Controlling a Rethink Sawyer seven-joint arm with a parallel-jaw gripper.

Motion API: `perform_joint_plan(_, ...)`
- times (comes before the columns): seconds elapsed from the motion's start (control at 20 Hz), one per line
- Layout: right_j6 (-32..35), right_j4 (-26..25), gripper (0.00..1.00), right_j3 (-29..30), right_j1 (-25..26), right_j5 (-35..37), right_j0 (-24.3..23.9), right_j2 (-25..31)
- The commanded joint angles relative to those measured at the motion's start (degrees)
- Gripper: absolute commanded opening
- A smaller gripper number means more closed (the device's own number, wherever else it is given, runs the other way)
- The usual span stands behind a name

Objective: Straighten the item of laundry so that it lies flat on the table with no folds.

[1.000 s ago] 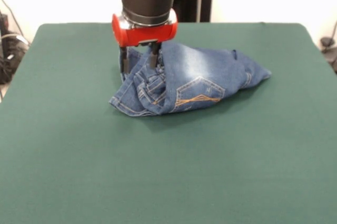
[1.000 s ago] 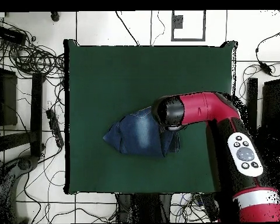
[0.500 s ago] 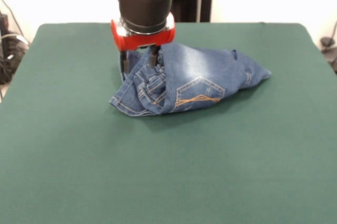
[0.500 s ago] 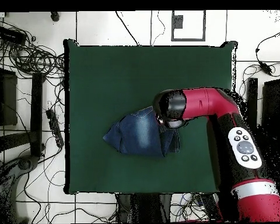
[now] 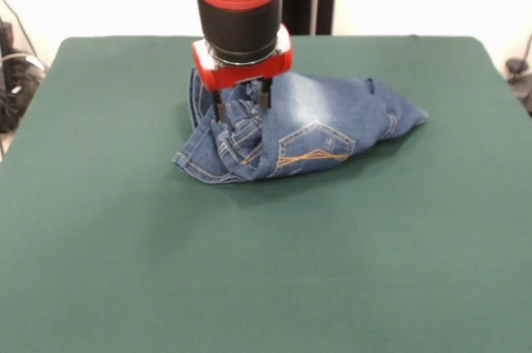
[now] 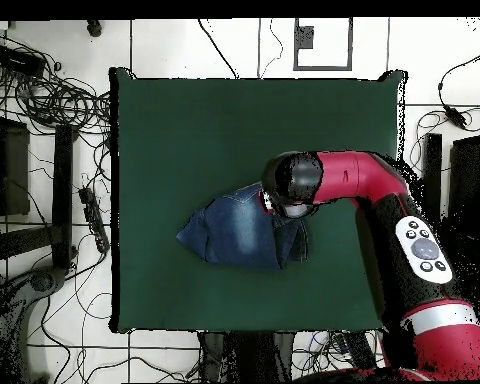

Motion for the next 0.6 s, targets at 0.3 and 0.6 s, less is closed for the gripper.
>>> perform_joint_plan(0.3,-10.26,0.26,1.0,1.36,3.21,5.8,1.57,4.82)
perform_joint_plan(0.6,-8.21,-2.41,1.0,-5.0,5.98,11.08,5.03,1.43)
